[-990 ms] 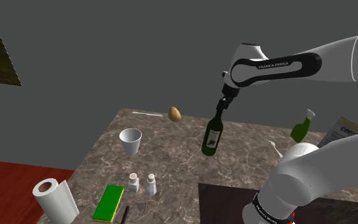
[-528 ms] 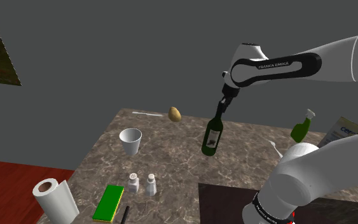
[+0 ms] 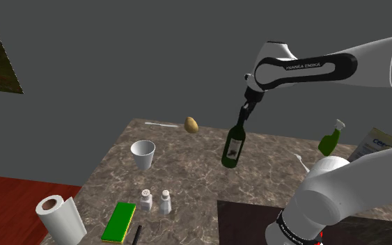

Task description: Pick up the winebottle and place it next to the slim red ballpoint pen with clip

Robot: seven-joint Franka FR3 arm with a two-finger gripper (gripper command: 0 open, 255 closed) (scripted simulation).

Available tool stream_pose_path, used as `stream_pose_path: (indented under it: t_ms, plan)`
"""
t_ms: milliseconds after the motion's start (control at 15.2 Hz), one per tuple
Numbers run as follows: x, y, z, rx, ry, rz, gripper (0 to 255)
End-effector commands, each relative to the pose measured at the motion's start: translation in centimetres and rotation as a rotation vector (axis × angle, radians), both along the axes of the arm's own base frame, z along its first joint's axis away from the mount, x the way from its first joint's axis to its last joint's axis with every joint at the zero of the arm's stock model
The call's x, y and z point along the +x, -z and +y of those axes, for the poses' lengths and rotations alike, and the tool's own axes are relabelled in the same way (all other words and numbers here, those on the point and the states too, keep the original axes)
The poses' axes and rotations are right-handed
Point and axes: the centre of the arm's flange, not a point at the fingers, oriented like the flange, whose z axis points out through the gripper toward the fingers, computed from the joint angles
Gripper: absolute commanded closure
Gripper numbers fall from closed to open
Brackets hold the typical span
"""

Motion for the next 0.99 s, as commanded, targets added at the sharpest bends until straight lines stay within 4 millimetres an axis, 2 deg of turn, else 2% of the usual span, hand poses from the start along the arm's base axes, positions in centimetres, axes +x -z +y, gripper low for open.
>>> stream_pose_path:
  t_ms: [0, 924]
  plan:
    - [0.1, -1.1, 0.1, 0.0, 0.0, 0.0, 255]
    - [0.1, -8.5, 0.1, 0.0, 0.0, 0.0, 255]
